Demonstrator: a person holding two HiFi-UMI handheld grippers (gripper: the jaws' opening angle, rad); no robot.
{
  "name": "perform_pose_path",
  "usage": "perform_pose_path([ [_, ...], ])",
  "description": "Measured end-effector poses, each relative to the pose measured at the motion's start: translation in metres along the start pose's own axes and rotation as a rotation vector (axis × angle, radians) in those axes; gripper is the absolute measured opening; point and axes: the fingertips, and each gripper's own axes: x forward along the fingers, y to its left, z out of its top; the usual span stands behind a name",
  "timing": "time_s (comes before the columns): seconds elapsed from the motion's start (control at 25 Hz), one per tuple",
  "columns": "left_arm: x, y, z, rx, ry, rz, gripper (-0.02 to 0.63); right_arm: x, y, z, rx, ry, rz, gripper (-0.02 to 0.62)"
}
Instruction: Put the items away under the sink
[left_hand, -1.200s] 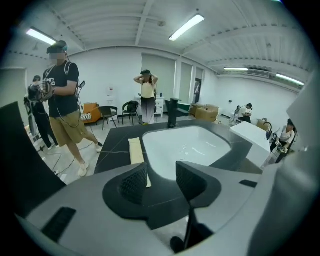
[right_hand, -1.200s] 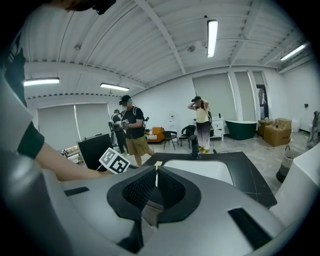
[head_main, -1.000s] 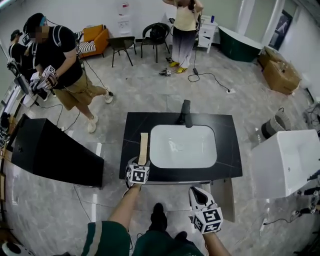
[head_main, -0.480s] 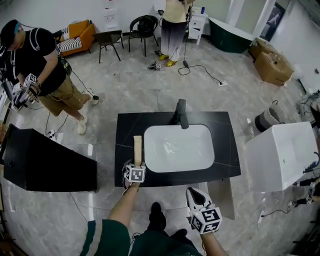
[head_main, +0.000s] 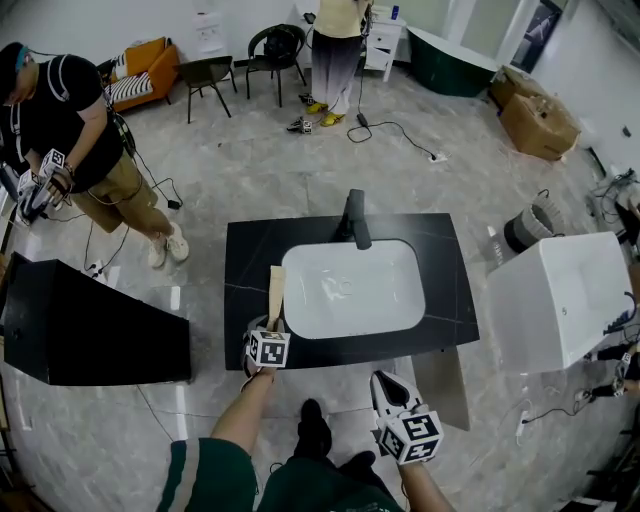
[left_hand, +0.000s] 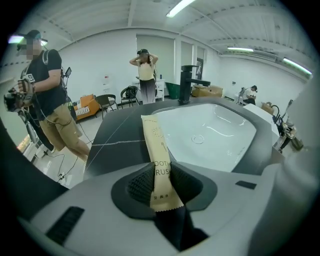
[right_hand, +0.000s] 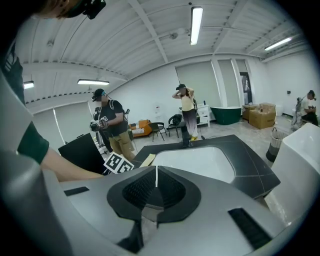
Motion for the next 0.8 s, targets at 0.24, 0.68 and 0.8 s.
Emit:
perform_pose_path([
  [0.24, -0.015, -0.019, 0.008, 0.027, -0.048, -0.025, 0.097, -0.013, -0.001, -0.005, 0.001, -0.011, -0.011, 0.043],
  [0.68, -0.048, -0.091, 0.013, 0.06, -0.104, -0.068, 0.094, -0.071, -0.02, -0.021, 0.005, -0.054, -0.021, 0.043],
  [0.8, -0.063, -0.128, 0.008, 0.06, -0.118, -0.072, 0.094, -0.102, -0.038, -0.029, 0.007, -0.085, -0.022, 0.043],
])
